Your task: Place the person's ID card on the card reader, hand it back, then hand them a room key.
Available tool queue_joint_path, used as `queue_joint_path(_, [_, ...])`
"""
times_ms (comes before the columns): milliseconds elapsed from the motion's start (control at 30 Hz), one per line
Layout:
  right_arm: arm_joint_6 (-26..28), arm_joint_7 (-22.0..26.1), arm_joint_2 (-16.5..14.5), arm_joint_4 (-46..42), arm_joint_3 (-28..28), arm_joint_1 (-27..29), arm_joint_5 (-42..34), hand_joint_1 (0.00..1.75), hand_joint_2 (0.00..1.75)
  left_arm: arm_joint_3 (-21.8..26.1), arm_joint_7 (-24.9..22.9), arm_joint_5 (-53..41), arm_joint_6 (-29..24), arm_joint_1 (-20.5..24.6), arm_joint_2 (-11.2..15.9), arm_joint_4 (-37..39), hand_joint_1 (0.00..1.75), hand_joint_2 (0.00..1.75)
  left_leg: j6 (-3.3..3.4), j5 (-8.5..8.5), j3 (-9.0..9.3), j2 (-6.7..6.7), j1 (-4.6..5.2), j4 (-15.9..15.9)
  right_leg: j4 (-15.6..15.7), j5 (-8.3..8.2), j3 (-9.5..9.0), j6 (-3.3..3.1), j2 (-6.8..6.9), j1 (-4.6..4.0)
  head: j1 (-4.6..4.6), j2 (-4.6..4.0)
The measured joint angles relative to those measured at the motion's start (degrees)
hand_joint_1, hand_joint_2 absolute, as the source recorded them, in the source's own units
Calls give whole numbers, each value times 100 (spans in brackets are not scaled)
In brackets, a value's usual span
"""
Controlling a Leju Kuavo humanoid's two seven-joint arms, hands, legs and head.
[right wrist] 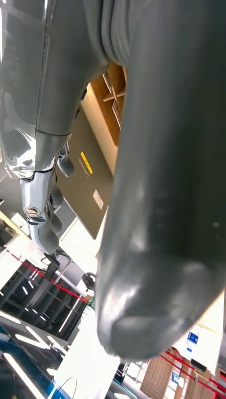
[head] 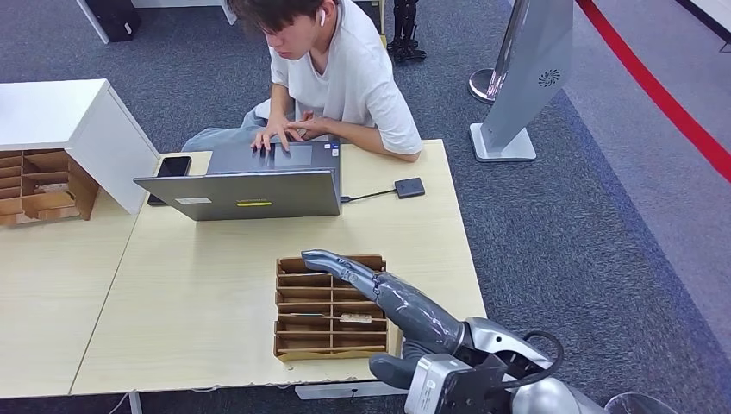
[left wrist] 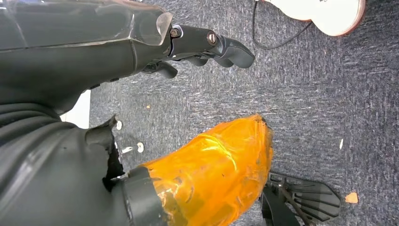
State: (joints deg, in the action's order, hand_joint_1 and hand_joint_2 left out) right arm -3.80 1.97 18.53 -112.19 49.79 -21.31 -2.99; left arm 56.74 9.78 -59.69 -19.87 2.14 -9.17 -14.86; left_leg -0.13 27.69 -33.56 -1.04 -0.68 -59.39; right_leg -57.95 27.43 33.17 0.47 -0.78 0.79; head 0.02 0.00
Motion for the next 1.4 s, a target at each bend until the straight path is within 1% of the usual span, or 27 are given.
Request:
queue_joint_path(467, [67,-52,-17,17,9,-8,71,0,0,0,0,-7,2,1,1,0,0,0,0,0,1,0,0,0,0,0,0,0,0,0,-1,0])
queue_joint_path(600, [96,1,-28,28,34,-1,54,0,0,-1,-1,-28,6,2,5,0,0,0,0,0,1,0,0,0,0,0,0,0,0,0,0,0])
queue_joint_path(833, [468,-55,-72,57,22,26,129,0,0,0,8,-52,5,5,8,0,0,0,0,0,0,0,0,0,0,0,0,0,0,0,-1,0])
queue_joint_path(967, [533,-147,-156,84,37,-21,288,0,0,0,16,-84,32,5,10,0,0,0,0,0,1,0,-1,0,0,0,0,0,0,-1,-1,0])
queue_joint_path(1300, [539,9,-132,19,101,91,476,0,0,0,24,-101,31,-3,2,0,0,0,0,0,1,0,0,0,1,0,1,0,-1,0,-1,0])
queue_joint_path(1400, [597,115,-115,10,85,222,552,0,0,6,53,-96,26,-4,1,0,0,0,0,1,1,-1,0,0,1,1,1,0,0,0,0,0])
